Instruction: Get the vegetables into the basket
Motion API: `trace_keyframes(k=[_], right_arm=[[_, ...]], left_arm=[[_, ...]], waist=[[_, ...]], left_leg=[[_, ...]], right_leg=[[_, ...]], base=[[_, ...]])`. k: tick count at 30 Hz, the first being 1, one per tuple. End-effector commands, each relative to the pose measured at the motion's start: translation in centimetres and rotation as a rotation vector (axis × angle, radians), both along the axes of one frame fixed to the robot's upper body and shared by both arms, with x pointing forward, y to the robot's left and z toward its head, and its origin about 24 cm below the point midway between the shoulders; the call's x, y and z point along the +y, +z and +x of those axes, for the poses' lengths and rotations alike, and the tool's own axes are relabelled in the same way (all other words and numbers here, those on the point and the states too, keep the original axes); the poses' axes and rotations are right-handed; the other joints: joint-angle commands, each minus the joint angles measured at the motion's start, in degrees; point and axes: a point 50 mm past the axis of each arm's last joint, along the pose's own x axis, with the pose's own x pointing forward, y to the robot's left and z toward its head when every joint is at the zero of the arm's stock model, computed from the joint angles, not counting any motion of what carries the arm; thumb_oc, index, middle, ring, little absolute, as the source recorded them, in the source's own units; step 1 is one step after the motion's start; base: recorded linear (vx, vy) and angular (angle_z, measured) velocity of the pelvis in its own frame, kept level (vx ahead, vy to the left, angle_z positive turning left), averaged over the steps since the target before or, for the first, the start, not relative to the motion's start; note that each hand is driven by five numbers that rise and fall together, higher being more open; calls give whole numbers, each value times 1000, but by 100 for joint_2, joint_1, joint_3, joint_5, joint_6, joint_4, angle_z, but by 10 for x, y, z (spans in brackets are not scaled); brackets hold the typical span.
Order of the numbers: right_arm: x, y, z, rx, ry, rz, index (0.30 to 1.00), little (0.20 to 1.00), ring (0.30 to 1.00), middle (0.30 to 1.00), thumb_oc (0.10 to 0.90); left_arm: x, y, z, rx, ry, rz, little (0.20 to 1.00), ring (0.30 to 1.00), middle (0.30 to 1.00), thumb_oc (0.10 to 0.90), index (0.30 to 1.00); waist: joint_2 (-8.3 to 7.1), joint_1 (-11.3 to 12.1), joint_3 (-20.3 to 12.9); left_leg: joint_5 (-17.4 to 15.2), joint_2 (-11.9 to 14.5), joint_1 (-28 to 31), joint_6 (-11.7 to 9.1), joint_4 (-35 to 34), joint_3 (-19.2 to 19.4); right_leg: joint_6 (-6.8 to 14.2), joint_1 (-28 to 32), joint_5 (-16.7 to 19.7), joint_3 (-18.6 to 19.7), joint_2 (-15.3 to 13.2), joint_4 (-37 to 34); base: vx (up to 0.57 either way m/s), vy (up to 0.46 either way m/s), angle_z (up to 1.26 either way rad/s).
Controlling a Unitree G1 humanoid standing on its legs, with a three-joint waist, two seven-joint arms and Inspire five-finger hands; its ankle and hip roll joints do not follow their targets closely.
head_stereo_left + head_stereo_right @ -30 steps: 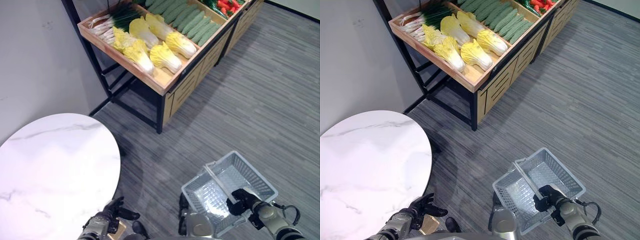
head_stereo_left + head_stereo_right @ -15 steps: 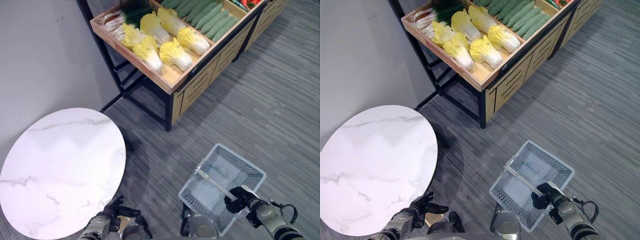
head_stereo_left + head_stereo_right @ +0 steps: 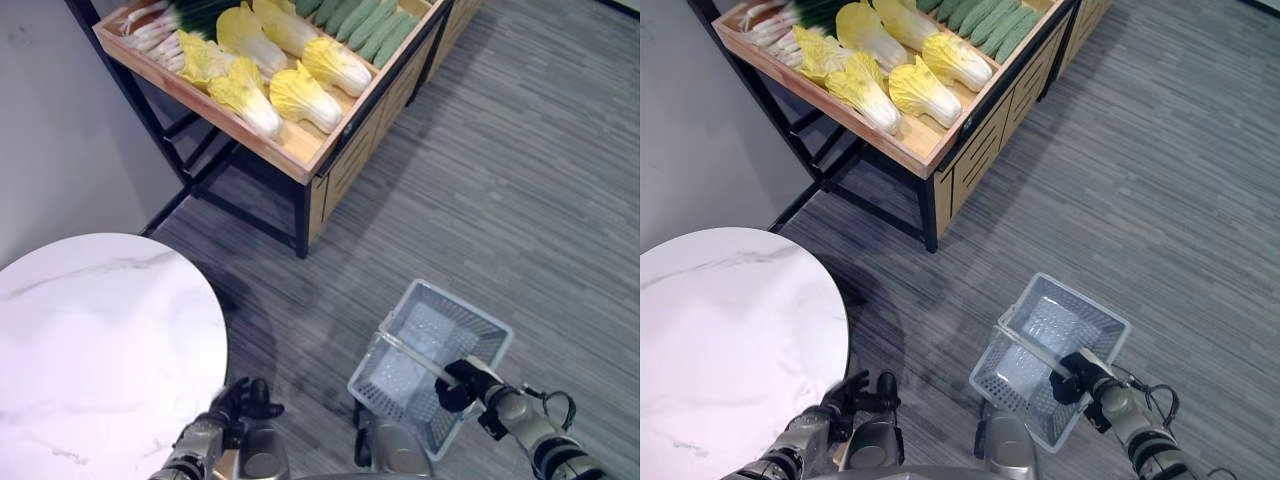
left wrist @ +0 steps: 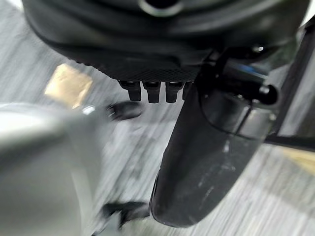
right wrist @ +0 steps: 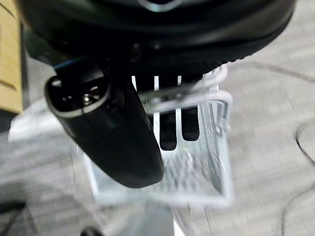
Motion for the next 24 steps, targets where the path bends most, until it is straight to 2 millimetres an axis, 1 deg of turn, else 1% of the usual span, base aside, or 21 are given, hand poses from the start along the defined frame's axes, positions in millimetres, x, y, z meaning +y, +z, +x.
trace_keyframes(k=[1, 2, 3, 5, 7, 8, 9, 10, 13, 14, 15, 16, 17, 18, 19, 20, 21, 22, 24], right_arm=[[14, 13, 31, -89, 73, 26, 300, 300, 300, 300, 400], [19, 10, 28, -96, 58, 46, 300, 300, 300, 300, 400], [20, 8, 24, -87, 48, 56, 300, 300, 300, 300, 400], [20, 6, 22, -82, 37, 63, 300, 300, 300, 300, 400], [22, 4, 19, -77, 26, 73, 300, 300, 300, 300, 400], [24, 2, 18, -78, 5, 85, 300, 300, 300, 300, 400], [24, 2, 18, -83, 0, 86, 300, 300, 300, 300, 400], [24, 2, 18, -83, 0, 86, 300, 300, 300, 300, 400], [27, 0, 17, -85, -29, 98, 300, 300, 300, 300, 400], [28, -1, 17, -84, -30, 103, 300, 300, 300, 300, 400], [31, -1, 18, -90, -27, 106, 300, 300, 300, 300, 400], [31, -1, 18, -90, -27, 106, 300, 300, 300, 300, 400], [32, 0, 20, -98, -30, 109, 300, 300, 300, 300, 400], [36, 0, 23, -113, -35, 117, 300, 300, 300, 300, 400], [37, 0, 23, -113, -35, 117, 300, 300, 300, 300, 400], [39, 0, 24, -116, -30, 122, 300, 300, 300, 300, 400], [41, -1, 23, -114, -33, 125, 300, 300, 300, 300, 400], [41, -1, 23, -114, -33, 125, 300, 300, 300, 300, 400], [42, -3, 21, -104, -34, 127, 300, 300, 300, 300, 400]], left_arm=[[-4, -5, 0, 61, -26, 27, 1000, 1000, 1000, 900, 1000], [6, -11, -19, 111, 13, 41, 1000, 1000, 1000, 900, 1000], [7, -13, -25, 123, 11, 50, 1000, 1000, 1000, 900, 1000], [8, -14, -28, 123, 12, 56, 1000, 1000, 1000, 900, 1000], [10, -13, -28, 122, 8, 69, 1000, 1000, 1000, 900, 1000], [11, -13, -27, 118, -7, 77, 1000, 1000, 1000, 900, 1000], [10, -12, -26, 114, -13, 80, 1000, 1000, 1000, 900, 1000], [10, -12, -26, 114, -13, 80, 1000, 1000, 1000, 900, 1000], [12, -10, -22, 104, -47, 110, 1000, 1000, 1000, 900, 1000], [13, -9, -20, 99, -58, 118, 1000, 1000, 1000, 900, 1000], [15, -7, -17, 98, -85, 138, 1000, 1000, 1000, 900, 1000], [15, -7, -17, 98, -85, 138, 1000, 1000, 1000, 900, 1000], [17, -6, -15, 91, -95, 147, 1000, 1000, 1000, 900, 1000], [20, -3, -10, 80, -112, 168, 1000, 1000, 1000, 900, 1000], [20, -2, -10, 80, -112, 168, 1000, 1000, 1000, 900, 1000], [23, -1, -8, 76, -108, 175, 1000, 1000, 1000, 900, 1000], [26, 2, -5, 63, -105, 182, 1000, 1000, 1000, 900, 1000], [26, 2, -5, 64, -105, 182, 1000, 1000, 1000, 900, 1000], [27, 3, -3, 61, -98, 183, 1000, 1000, 1000, 900, 1000]], waist=[[-127, -99, -238], [-175, -86, -256], [-197, -71, -263], [-211, -66, -270], [-212, -79, -263], [-207, -135, -261], [-206, -151, -260], [-207, -144, -261], [-205, -246, -305], [-222, -276, -324], [-252, -338, -355], [-254, -326, -354], [-272, -354, -362], [-260, -334, -306], [-269, -331, -316], [-233, -290, -306], [-150, -201, -302], [-150, -203, -297], [-125, -159, -340]], left_leg=[[-90, 233, -42, -303, 271, -21], [-196, 155, -6, -224, 296, 66], [-248, 113, 3, -187, 311, 104], [-301, 58, 14, -149, 328, 135], [-387, -46, 12, -77, 379, 194], [-443, -159, 54, -13, 350, 282], [-435, -194, 89, 1, 293, 353], [-431, -196, 94, 3, 285, 360], [-445, -306, 201, 69, 72, 600], [-476, -345, 235, 99, 23, 692], [-517, -372, 286, 117, 4, 873], [-521, -371, 290, 117, 4, 886], [-535, -366, 329, 112, 4, 989], [-523, -253, 399, 103, 4, 1261], [-502, -258, 377, 103, 4, 1266], [-457, -174, 340, 99, 4, 1348], [-377, -34, 304, 103, 4, 1632], [-379, -34, 311, 103, 4, 1630], [-340, -15, 299, 140, 4, 1867]], right_leg=[[348, 483, -624, 89, 99, 254], [388, 414, -605, 208, 42, 302], [414, 373, -603, 267, 8, 337], [444, 335, -589, 318, -28, 364], [513, 237, -545, 419, -112, 432], [590, 135, -431, 529, -192, 439], [635, 90, -369, 561, -230, 434], [637, 88, -368, 568, -231, 433], [798, -64, -140, 679, -334, 403], [872, -141, -27, 742, -371, 412], [965, -222, 166, 809, -399, 416], [965, -225, 169, 821, -397, 415], [965, -271, 330, 835, -408, 435], [965, -415, 531, 396, -492, 653], [965, -439, 546, 404, -496, 653], [965, -458, 463, 76, -547, 777], [962, -274, 253, -609, -727, 1084], [962, -270, 245, -610, -729, 1093], [935, -119, 178, -816, -865, 1357]], base=[[7, 209, -47], [15, 189, -52], [5, 137, -41], [14, 89, -38], [-2, 201, -25], [-27, 250, -24], [-23, 193, -27], [-20, 117, -28], [-16, 166, -31], [-5, 200, -34], [-1, 135, -34], [-4, 98, -55], [-42, 37, -83], [-51, 34, -113], [-100, 13, -144], [-159, 83, -132], [-151, 85, -92], [-129, 137, -47], [-80, 108, -85]])
